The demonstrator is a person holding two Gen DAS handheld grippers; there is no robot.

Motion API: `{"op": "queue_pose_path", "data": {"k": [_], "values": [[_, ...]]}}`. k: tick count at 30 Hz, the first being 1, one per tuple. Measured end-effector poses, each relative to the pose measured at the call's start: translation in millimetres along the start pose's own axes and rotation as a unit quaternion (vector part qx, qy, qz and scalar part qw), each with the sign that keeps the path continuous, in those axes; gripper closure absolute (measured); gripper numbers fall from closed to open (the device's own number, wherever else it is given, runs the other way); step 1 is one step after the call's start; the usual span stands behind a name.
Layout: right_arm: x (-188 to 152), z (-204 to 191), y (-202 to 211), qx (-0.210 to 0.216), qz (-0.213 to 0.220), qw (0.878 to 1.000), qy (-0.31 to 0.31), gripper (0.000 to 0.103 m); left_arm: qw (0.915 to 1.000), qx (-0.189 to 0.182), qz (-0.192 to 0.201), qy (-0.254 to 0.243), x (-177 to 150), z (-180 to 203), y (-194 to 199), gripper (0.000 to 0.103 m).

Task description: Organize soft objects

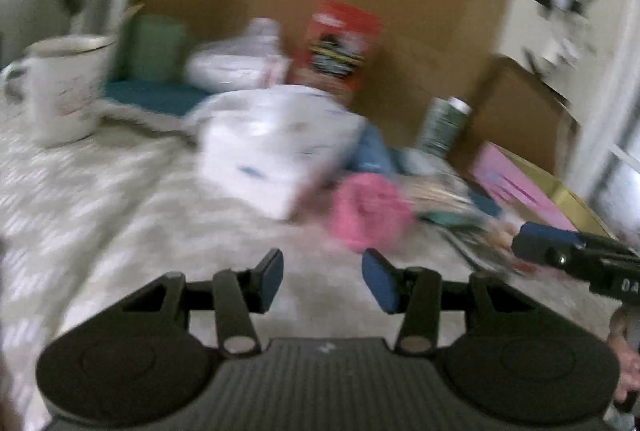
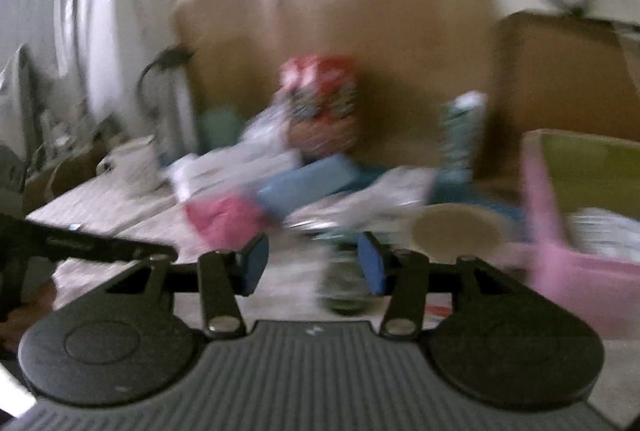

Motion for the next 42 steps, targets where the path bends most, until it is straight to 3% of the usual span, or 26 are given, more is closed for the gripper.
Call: {"op": "queue_pose_path", "data": {"k": [2,7,10,11,12,18,20,23,27,29,31,32,36,42], "values": [[2,-17,-25,0.017,-0.020,1.000,0.014,0.050,0.9992,-0.020,0.007,0.035,0,-12,0,0.058],[8,-43,-79,0.027,-0.057,0.998,0.023,0.048,0.9978,-0.032,0.044,0.039,0,-14,8,0.053],[4,-43,-104,0.032,-0.094,0.995,0.013,0.039,0.9971,-0.036,0.053,0.040,-1,-13,10,0.052],[2,-43,-110,0.032,-0.106,0.994,0.006,0.040,0.9970,-0.037,0.055,0.041,-1,-14,12,0.052],[1,-42,-112,0.030,-0.112,0.993,-0.002,0.048,0.9968,-0.038,0.056,0.043,0,-15,10,0.051],[-9,-50,-61,0.026,-0.085,0.995,0.035,0.053,0.9955,-0.057,0.051,0.056,-2,-16,11,0.044],[-20,-50,-33,0.014,-0.076,0.995,0.064,0.053,0.9940,-0.090,0.026,0.057,-2,-11,8,0.043],[-38,-45,2,-0.010,-0.075,0.993,0.088,0.052,0.9811,-0.183,-0.003,0.063,-3,19,6,0.042],[-56,-38,28,-0.042,-0.067,0.992,0.096,0.052,0.9657,-0.255,-0.049,0.003,-2,83,-4,0.028],[-62,-33,35,-0.049,-0.064,0.994,0.080,0.052,0.9597,-0.269,-0.080,-0.020,-5,108,-16,0.029],[-66,-27,37,-0.050,-0.060,0.995,0.062,0.052,0.9566,-0.268,-0.113,-0.023,-11,124,-30,0.046],[-67,-24,39,-0.050,-0.057,0.996,0.055,0.052,0.9574,-0.261,-0.123,-0.022,-13,130,-36,0.050],[-66,-8,56,-0.076,-0.018,0.996,0.042,0.052,0.9514,-0.281,-0.120,-0.037,3,161,-44,0.050],[-41,37,95,-0.137,0.084,0.987,0.027,0.052,0.9395,-0.309,-0.083,-0.123,49,247,-62,0.049]]}}
Point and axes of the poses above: each gripper's, at about its wrist camera, not at the fingertips, and y roughly against the way its jaws point, z to its right, x to its top, the point moved 2 cm from there along -y, roughly the way its jaws point, and after that the axes turned 9 degrees about -y, right-handed, at the moved point
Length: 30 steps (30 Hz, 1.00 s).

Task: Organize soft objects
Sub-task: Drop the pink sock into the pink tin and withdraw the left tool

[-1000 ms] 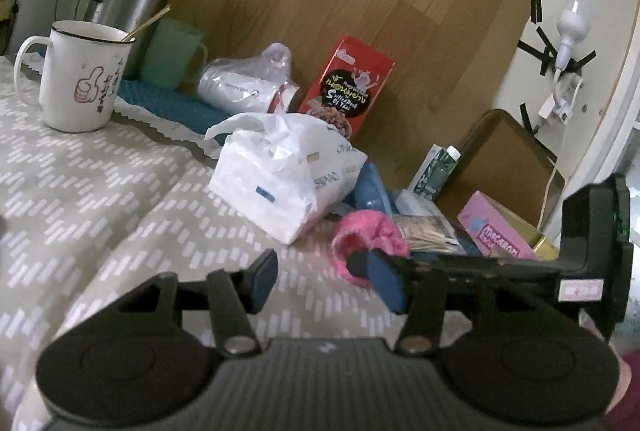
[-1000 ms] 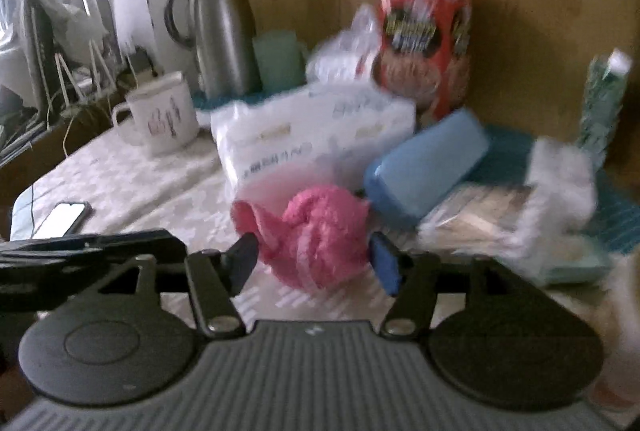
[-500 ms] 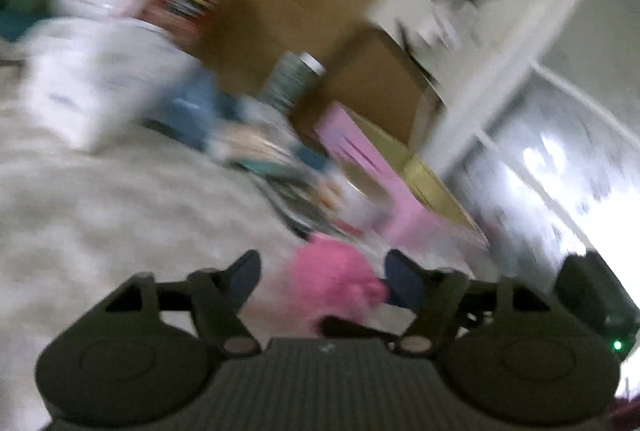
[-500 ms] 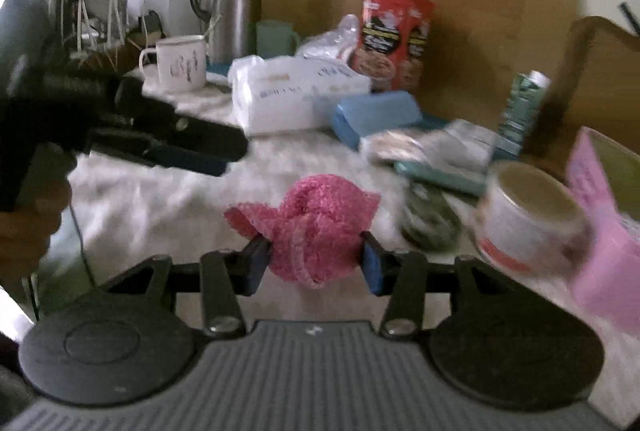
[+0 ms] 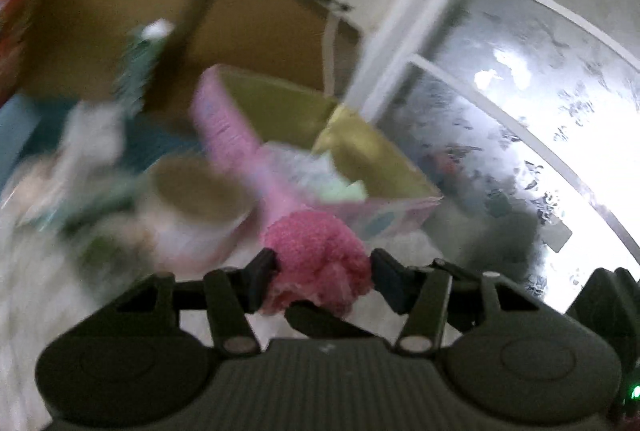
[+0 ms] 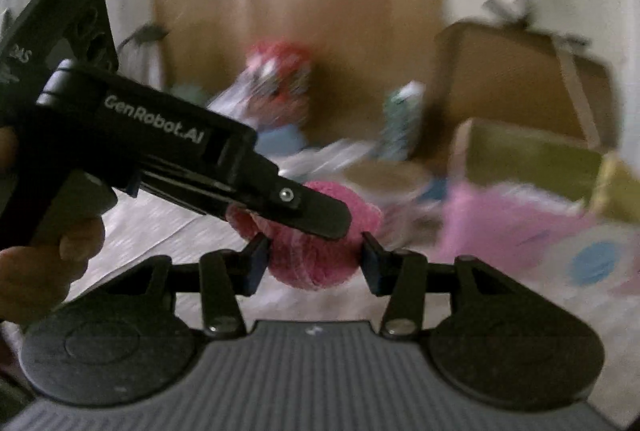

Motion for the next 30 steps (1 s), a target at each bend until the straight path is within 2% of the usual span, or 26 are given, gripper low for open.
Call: {"op": "queue_pose_path", "data": {"k": [3,5,6,7,9,12,14,17,20,23,25,27,30], "values": [[16,35,1,-0.048,0.037,0.998,-0.008,0.051,0.9996,-0.015,0.000,-0.025,34,20,-42,0.049],[26,63,-4,-0.081,0.054,0.995,-0.021,0.051,0.9996,-0.018,0.001,-0.023,53,29,-70,0.041],[30,77,-7,-0.100,0.059,0.993,-0.026,0.051,0.9997,-0.010,0.002,-0.023,61,33,-84,0.033],[35,92,-12,-0.121,0.061,0.990,-0.030,0.051,0.9997,0.000,0.007,-0.025,66,36,-93,0.032],[41,118,-22,-0.158,0.060,0.985,-0.035,0.048,0.9996,0.012,0.013,-0.024,70,38,-107,0.032],[40,152,-40,-0.208,0.046,0.976,-0.041,0.033,0.9998,0.011,0.010,-0.013,61,34,-107,0.031],[36,163,-40,-0.220,0.040,0.973,-0.056,0.033,0.9997,0.016,0.009,-0.018,50,30,-96,0.031],[31,166,-23,-0.200,0.055,0.974,-0.092,0.033,0.9996,0.017,0.015,-0.018,32,24,-70,0.031],[29,150,-8,-0.173,0.078,0.976,-0.107,0.033,0.9994,0.012,0.023,-0.020,8,16,-34,0.031],[28,126,2,-0.128,0.090,0.982,-0.108,0.038,0.9987,0.034,0.032,-0.020,-21,0,10,0.031],[29,101,3,-0.088,0.083,0.988,-0.096,0.049,0.9967,0.071,0.038,-0.011,-41,-21,38,0.031],[30,72,-1,-0.048,0.069,0.994,-0.074,0.054,0.9909,0.127,0.043,0.004,-60,-46,66,0.031],[37,25,-18,0.008,0.040,0.999,-0.031,0.054,0.9707,0.234,0.050,0.017,-82,-81,100,0.031]]}}
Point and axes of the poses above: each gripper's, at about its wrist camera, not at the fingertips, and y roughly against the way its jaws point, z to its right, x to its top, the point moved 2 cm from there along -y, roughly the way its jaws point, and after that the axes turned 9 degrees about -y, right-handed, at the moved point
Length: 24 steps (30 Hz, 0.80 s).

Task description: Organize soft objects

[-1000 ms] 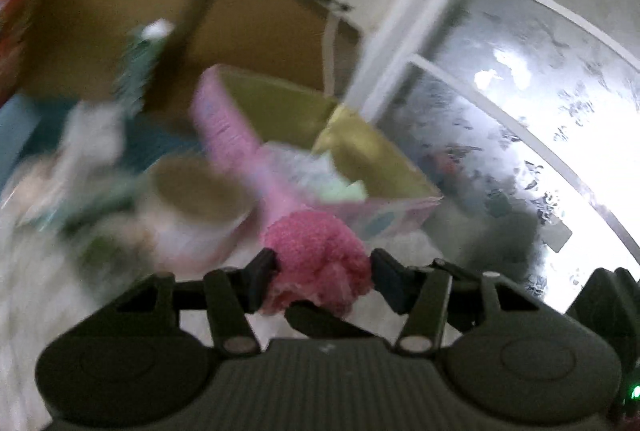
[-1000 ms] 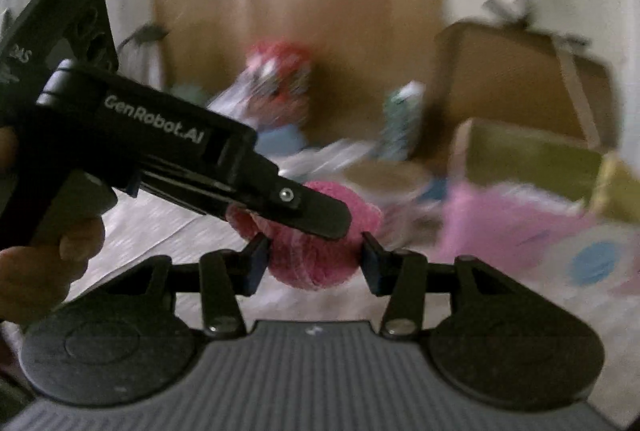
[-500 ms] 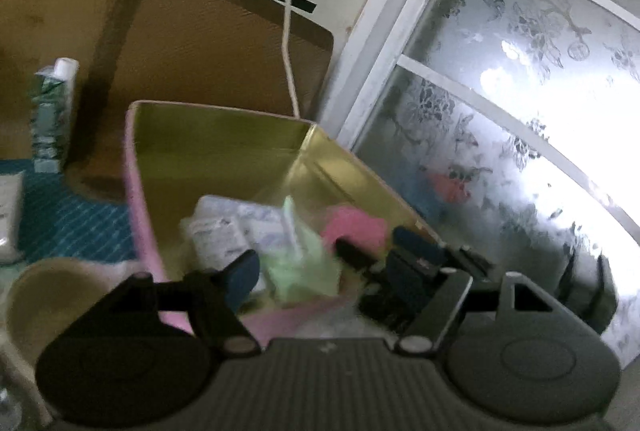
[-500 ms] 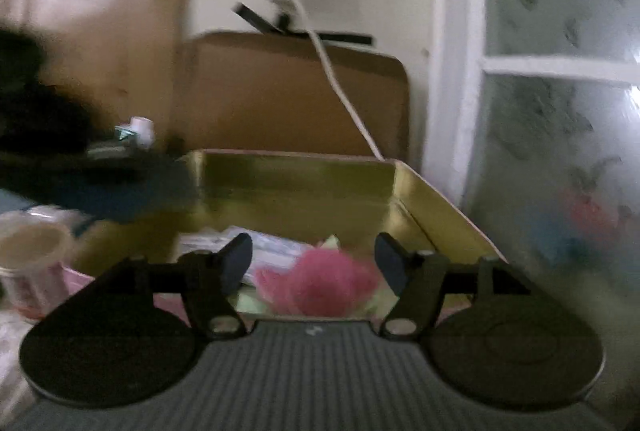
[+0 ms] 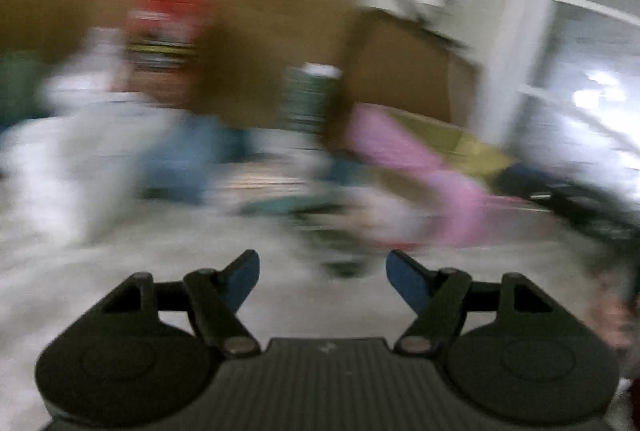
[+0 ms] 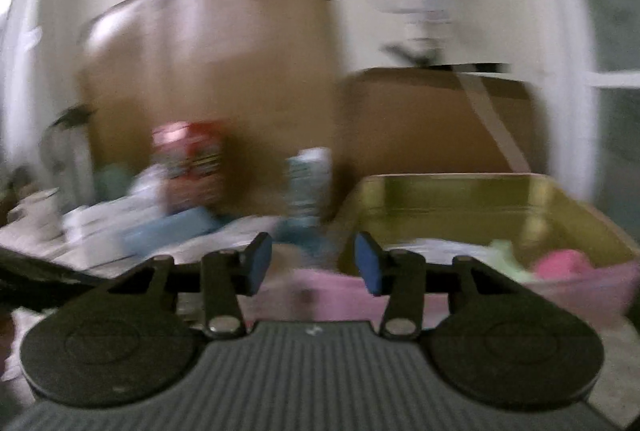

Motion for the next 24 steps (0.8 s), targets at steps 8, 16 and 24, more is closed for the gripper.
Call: {"op": "queue_pose_path", "data": {"k": [8,16,24], "values": [[16,-95,-86,0.051,-0.078,0.994,0.057,0.053,0.9939,0.042,0.067,0.077,-20,-61,23,0.030],[-22,-139,-137,0.019,-0.169,0.940,0.297,0.044,0.9921,0.018,0.100,0.074,-24,-55,30,0.030],[-36,-143,-175,-0.017,-0.187,0.917,0.352,0.047,0.9877,0.013,0.115,0.105,-27,-62,34,0.029]]}}
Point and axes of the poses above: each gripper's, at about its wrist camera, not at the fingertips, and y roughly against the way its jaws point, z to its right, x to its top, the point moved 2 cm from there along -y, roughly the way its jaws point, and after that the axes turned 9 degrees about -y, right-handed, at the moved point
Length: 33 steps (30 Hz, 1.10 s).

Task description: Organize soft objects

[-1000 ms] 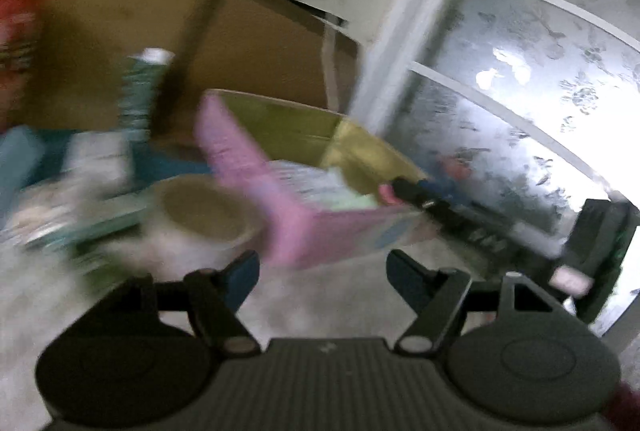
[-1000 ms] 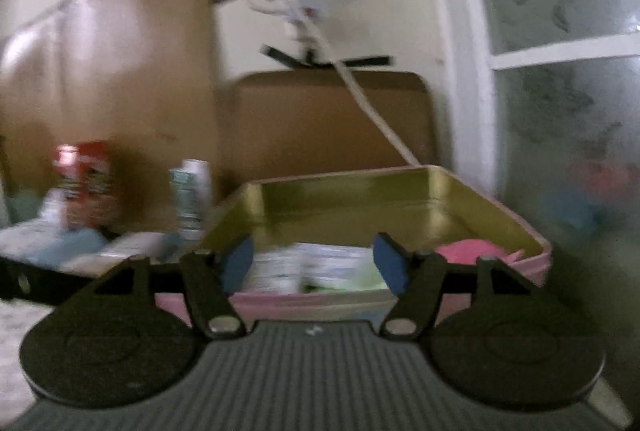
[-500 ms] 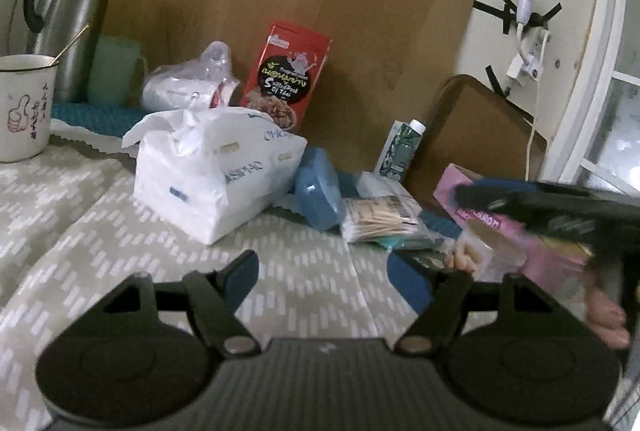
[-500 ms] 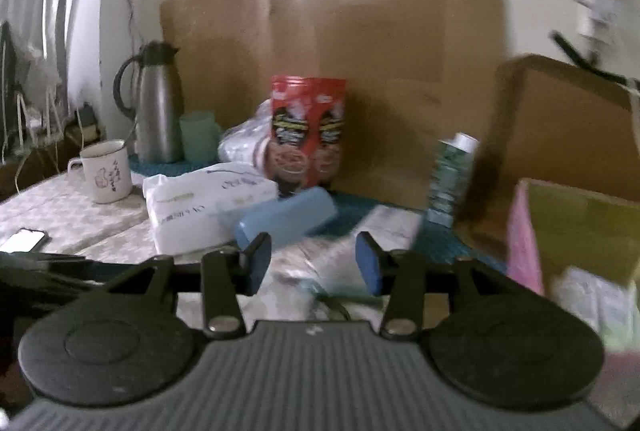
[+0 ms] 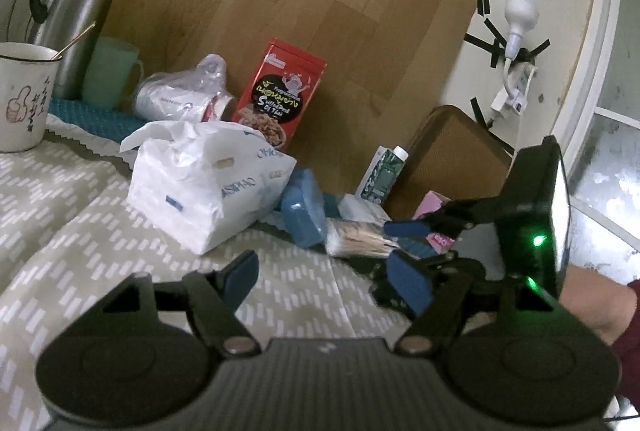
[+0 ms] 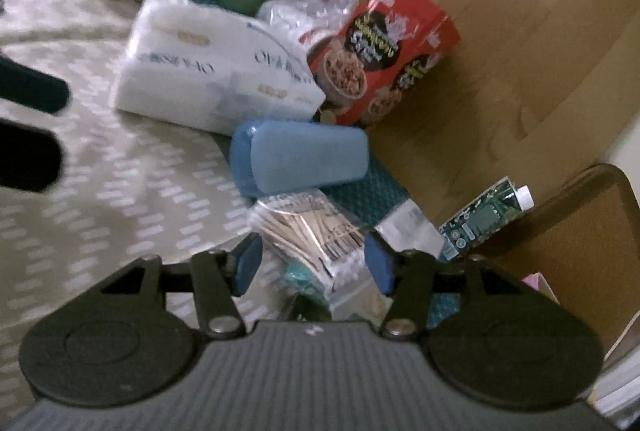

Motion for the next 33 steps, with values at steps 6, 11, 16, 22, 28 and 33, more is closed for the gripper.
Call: {"op": "queue_pose_path", "data": {"k": [6,11,16,22,28,33], "values": [[-8,1,18,-0.014,0.039,0.999,0.005,0.074,0.9999,0.003,0.007,0.009,1,-3,2,0.020],[-24,-10,67,0.023,0.076,0.997,-0.006,0.075,0.9990,0.000,0.004,0.045,2,-15,2,0.020],[-55,-19,115,0.092,0.086,0.992,-0.022,0.075,0.9966,-0.003,-0.015,0.081,0,-26,-4,0.020],[-91,-22,147,0.173,0.070,0.978,-0.093,0.041,0.9967,-0.003,-0.032,0.075,-1,-23,-9,0.020],[-109,-11,152,0.197,0.064,0.956,-0.208,0.038,0.9957,-0.028,-0.056,0.068,-1,-21,-14,0.020],[-117,-3,144,0.208,0.048,0.944,-0.250,0.036,0.9876,-0.091,-0.102,0.078,-6,-10,-8,0.022]]}}
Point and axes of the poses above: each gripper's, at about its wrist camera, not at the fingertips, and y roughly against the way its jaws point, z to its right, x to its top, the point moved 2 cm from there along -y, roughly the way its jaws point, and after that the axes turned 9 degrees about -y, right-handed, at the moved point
